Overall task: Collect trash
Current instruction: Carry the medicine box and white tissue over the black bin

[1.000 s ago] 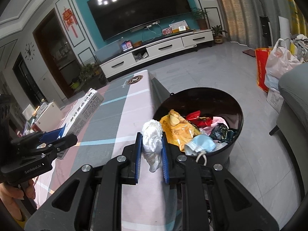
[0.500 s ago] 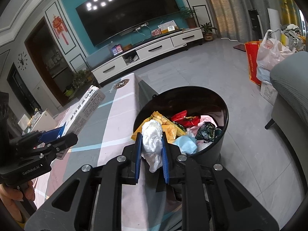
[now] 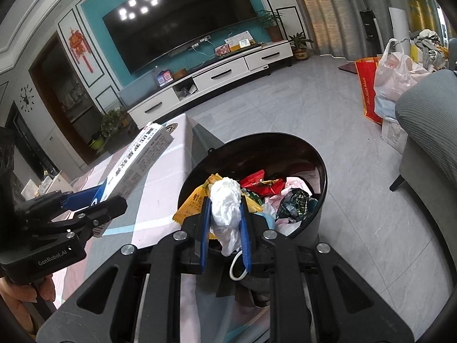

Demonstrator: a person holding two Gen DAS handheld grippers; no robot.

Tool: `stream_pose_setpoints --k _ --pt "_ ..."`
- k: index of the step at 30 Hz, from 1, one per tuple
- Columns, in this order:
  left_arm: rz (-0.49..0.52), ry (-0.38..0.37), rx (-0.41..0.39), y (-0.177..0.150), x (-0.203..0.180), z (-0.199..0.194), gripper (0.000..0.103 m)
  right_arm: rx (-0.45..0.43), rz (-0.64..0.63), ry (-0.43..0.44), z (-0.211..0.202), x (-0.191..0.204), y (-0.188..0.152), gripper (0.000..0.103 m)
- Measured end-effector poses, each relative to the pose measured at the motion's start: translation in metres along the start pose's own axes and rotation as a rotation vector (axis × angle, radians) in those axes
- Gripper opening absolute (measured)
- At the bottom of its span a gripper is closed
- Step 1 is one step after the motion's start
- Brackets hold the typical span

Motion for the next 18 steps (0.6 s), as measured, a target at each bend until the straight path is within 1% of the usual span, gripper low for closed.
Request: stream_pose_setpoints --k 18 --pt "0.028 -0.008 0.027 0.015 -0.027 0.04 0.048 0.009 0.016 -0.033 0.017 -0.015 0.007 0.019"
Point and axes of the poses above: each gripper's, at about its wrist camera, not at the fingertips, and z roughly the way its jaws point, x to its left, y to its top, the point moved 4 cm from there along z, roughly the way its jaws point, and after that the axes turned 12 degrees about y, right-handed, at the moved point
